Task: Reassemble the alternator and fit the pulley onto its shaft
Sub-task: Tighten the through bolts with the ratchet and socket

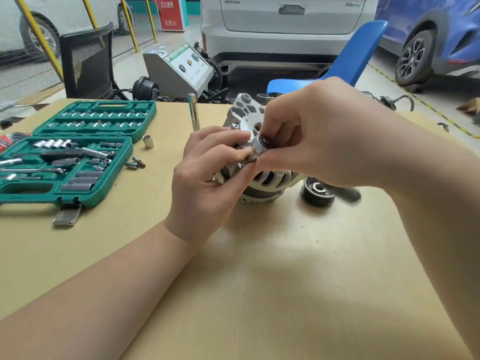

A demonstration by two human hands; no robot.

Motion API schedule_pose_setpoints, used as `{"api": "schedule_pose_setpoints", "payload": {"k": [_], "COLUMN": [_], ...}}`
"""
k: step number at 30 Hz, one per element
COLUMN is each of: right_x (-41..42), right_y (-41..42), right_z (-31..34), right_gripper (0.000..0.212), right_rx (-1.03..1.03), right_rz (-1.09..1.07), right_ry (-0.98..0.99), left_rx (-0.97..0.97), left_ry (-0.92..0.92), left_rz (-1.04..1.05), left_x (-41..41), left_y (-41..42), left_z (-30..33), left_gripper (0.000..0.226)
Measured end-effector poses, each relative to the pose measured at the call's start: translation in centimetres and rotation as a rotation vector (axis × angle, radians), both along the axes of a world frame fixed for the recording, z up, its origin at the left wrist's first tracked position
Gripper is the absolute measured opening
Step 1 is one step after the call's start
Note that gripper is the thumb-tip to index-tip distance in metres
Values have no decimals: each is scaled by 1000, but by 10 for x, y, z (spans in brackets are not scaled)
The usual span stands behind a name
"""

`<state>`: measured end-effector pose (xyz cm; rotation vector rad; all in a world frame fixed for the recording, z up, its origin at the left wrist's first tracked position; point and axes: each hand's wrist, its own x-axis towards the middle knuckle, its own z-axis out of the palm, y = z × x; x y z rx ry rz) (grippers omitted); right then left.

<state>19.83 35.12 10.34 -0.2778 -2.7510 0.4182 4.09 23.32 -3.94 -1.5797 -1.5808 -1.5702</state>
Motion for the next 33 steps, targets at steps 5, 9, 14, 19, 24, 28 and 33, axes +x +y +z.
{"api": "schedule_pose_setpoints", "payload": {"k": [5,9,14,19,24,28,33], "right_x": [-3,-2,-3,3,1,-1,-3], "right_y": [7,-1,-8,-2,1,-4,-14], "right_z": [1,-1,-7,2,1,-4,-9], "right_gripper": [22,33,40,29,23,33,39], "right_rx": [108,-67,-47,-14,32,-18,18], "right_rz": [72,-48,-129,-12,15,-81,-125], "right_ry": [-16,1,6,-56,-36,-24,24], "left_rx": [-7,-25,10,-6,-12,-3,21], "left_ry": [6,31,13,17,16,19,-20], "left_rz": [-4,36,16,3,24,57,17], "left_x": [-1,0,1,0,1,2,2], "left_y": [-1,0,0,-1,-2,0,-1], "left_z": [1,0,0,1,2,1,-1], "left_gripper": [13,14,14,12,13,13,19]}}
